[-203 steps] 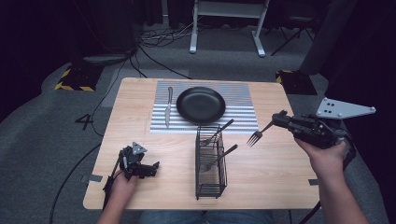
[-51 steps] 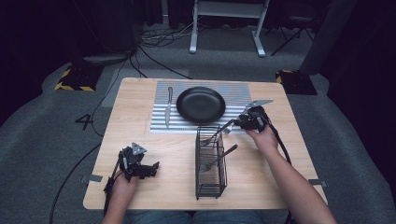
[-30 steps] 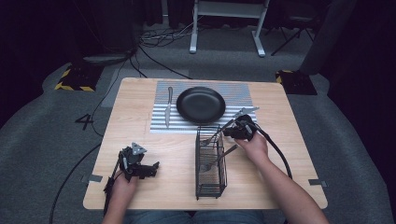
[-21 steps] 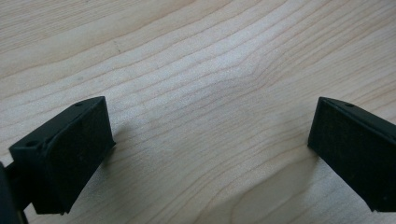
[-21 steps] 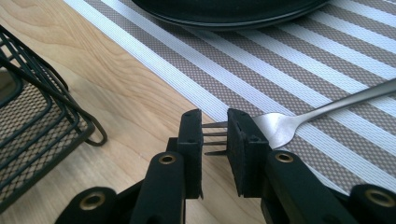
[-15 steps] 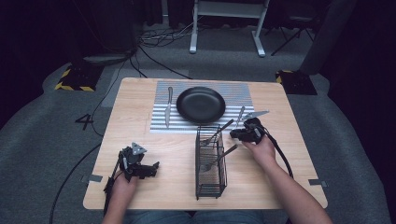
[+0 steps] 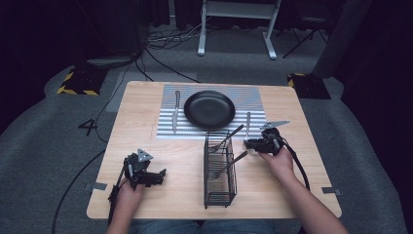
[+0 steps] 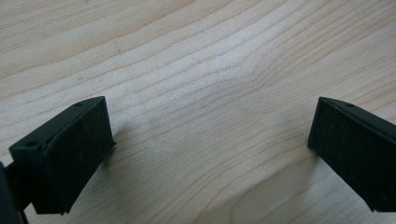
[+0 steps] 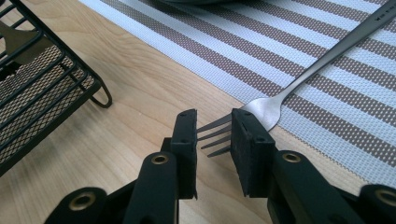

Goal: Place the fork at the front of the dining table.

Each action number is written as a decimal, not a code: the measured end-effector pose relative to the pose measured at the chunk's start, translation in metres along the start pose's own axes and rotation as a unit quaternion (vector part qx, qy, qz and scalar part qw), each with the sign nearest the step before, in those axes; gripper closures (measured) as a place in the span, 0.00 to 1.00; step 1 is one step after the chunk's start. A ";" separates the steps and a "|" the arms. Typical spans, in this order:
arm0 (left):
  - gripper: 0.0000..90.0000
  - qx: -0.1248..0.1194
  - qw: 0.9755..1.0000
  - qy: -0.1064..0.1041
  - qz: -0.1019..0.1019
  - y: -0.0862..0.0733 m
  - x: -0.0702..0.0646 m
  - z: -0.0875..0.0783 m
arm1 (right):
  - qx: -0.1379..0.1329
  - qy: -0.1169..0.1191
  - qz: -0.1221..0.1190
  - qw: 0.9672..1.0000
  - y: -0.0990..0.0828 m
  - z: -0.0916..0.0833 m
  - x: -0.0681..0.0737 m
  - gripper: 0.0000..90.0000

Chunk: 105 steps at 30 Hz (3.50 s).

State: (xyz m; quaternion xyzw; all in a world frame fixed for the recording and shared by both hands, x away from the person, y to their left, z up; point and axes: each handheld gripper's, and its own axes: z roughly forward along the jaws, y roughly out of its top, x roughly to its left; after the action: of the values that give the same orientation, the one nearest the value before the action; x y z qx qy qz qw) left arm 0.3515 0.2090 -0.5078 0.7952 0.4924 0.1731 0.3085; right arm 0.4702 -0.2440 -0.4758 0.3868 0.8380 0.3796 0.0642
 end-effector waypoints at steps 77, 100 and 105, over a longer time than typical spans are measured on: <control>0.00 0.000 1.000 0.000 0.000 0.000 0.000 0.000 | -0.095 -0.053 -0.012 0.994 0.007 -0.108 -0.009 0.42; 0.00 0.000 1.000 0.000 0.000 0.000 0.000 0.000 | -0.066 -0.074 -0.028 0.995 -0.058 -0.143 0.005 0.32; 0.00 0.000 1.000 0.000 0.000 0.000 0.000 0.000 | -0.073 -0.032 0.003 0.997 -0.073 -0.137 0.008 0.15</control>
State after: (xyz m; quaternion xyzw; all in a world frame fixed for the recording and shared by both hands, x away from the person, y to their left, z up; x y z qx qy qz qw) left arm 0.3516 0.2090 -0.5077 0.7953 0.4924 0.1730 0.3084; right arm 0.3660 -0.3489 -0.4274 0.3960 0.8044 0.4270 0.1176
